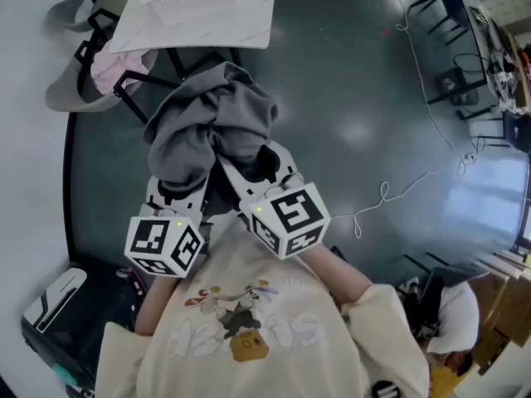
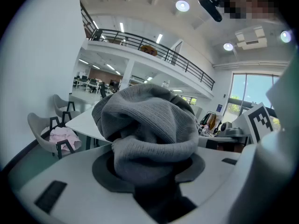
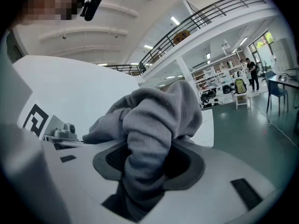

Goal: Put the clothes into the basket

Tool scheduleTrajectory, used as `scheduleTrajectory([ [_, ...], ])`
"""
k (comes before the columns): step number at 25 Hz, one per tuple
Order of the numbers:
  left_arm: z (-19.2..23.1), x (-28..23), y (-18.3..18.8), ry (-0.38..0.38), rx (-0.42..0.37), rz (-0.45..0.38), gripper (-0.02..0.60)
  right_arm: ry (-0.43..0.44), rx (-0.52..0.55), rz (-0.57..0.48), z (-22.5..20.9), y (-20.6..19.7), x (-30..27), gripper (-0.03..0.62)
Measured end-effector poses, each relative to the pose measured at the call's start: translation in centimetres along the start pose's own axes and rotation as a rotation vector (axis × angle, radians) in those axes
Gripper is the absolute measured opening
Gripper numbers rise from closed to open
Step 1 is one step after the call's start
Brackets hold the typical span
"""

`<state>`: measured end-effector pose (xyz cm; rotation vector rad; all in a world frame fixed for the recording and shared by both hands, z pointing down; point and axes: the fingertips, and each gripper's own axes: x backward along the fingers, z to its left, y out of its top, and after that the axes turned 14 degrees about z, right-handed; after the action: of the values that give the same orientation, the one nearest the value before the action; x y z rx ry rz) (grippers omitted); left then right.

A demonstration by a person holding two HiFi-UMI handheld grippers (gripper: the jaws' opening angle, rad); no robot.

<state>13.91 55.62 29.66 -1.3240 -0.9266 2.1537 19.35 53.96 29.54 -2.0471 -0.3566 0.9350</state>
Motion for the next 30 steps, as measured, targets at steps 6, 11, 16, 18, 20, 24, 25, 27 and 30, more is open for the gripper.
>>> scheduleTrajectory([
  [6, 0.5, 0.3, -0.4, -0.003, -0.002, -0.001, 0.199, 0.012, -0.005, -0.008, 0.5, -0.5, -0.4, 0.189],
  [11, 0.8, 0.6, -0.4, -0.014, -0.006, 0.0, 0.199, 0.01, -0.023, -0.011, 0.9, -0.5, -0.5, 0.189],
  [16, 1.6, 1.0, -1.0, -0.028, -0.007, 0.008, 0.199, 0.001, -0.021, -0.011, 1.7, -1.0, -1.1, 0.189],
  [18, 1.9, 1.4, -1.7, -0.035, -0.001, 0.017, 0.199, 0.001, -0.027, -0.001, 2.3, -1.7, -1.2, 0.189],
  [20, 2.3, 1.8, -2.4, -0.04, 0.005, 0.028, 0.199, 0.002, -0.034, 0.012, 2.8, -2.4, -1.5, 0.189],
  [24, 3.7, 3.0, -3.3, -0.039, 0.017, 0.037, 0.199, 0.006, -0.046, 0.03, 4.5, -3.2, -2.3, 0.189],
  [25, 4.3, 3.4, -3.4, -0.036, 0.022, 0.034, 0.199, 0.007, -0.045, 0.034, 5.0, -3.2, -2.7, 0.189],
  [27, 5.5, 4.3, -3.6, -0.034, 0.035, 0.026, 0.199, 0.012, -0.04, 0.046, 6.3, -3.2, -3.5, 0.189],
  [30, 7.4, 5.6, -4.1, -0.035, 0.054, 0.024, 0.199, 0.019, -0.026, 0.061, 8.2, -3.5, -4.8, 0.189],
])
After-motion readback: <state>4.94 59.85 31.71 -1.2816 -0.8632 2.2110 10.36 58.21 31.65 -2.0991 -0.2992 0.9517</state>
